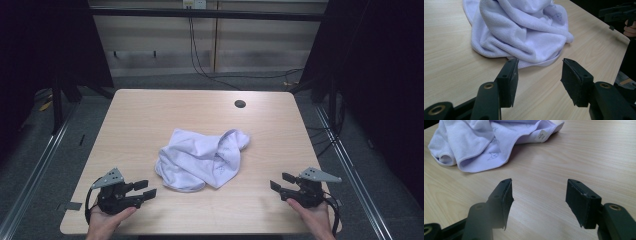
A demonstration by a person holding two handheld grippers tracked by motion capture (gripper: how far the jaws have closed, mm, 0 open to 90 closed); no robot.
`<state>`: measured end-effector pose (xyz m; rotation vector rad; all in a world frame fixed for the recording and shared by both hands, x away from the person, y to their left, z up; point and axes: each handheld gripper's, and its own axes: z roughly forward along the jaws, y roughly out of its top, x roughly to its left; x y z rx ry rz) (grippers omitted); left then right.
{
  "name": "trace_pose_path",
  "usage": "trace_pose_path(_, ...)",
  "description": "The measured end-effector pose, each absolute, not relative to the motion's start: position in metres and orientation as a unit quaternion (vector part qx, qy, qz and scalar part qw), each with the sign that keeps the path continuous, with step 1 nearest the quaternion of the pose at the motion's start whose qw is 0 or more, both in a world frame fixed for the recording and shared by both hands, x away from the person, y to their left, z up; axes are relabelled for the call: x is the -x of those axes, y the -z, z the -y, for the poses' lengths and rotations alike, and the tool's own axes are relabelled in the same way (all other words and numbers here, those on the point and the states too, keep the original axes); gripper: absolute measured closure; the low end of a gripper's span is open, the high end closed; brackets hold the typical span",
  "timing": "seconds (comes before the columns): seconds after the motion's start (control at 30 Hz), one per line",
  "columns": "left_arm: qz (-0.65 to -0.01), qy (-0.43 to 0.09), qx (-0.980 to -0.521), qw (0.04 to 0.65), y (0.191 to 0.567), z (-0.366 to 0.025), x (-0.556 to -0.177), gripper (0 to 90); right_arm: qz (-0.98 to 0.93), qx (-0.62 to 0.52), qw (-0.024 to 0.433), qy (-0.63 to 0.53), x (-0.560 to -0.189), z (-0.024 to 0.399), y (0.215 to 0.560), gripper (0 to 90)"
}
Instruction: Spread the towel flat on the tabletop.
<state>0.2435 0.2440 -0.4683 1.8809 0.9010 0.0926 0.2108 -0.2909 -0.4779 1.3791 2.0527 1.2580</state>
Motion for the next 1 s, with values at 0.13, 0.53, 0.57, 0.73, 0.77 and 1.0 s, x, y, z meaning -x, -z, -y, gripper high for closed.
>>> trace_pose_path(0.13,-0.373,-0.041,-0.780,0.501,0.467,-0.242,-0.246,47.3,-0.731,-0.486,0.176,-0.446,-0.213,0.291,0.478,38.9)
trace_pose_path(0.53,-0.335,-0.045,-0.786,0.519,0.457,-0.223,-0.259,61.6,-0.766,-0.441,0.125,-0.451,-0.219,0.277,0.480,44.6)
trace_pose_path(0.57,-0.328,-0.041,-0.788,0.520,0.457,-0.219,-0.262,63.6,-0.768,-0.437,0.126,-0.450,-0.219,0.275,0.479,44.6)
trace_pose_path(0.73,-0.310,-0.037,-0.800,0.512,0.457,-0.194,-0.278,71.2,-0.779,-0.415,0.128,-0.452,-0.220,0.260,0.475,44.9)
trace_pose_path(0.77,-0.309,-0.038,-0.801,0.511,0.457,-0.190,-0.282,71.6,-0.781,-0.411,0.127,-0.452,-0.222,0.257,0.474,45.0)
trace_pose_path(1.0,-0.333,-0.040,-0.801,0.496,0.467,-0.172,-0.316,59.6,-0.791,-0.390,0.109,-0.459,-0.248,0.237,0.476,45.9)
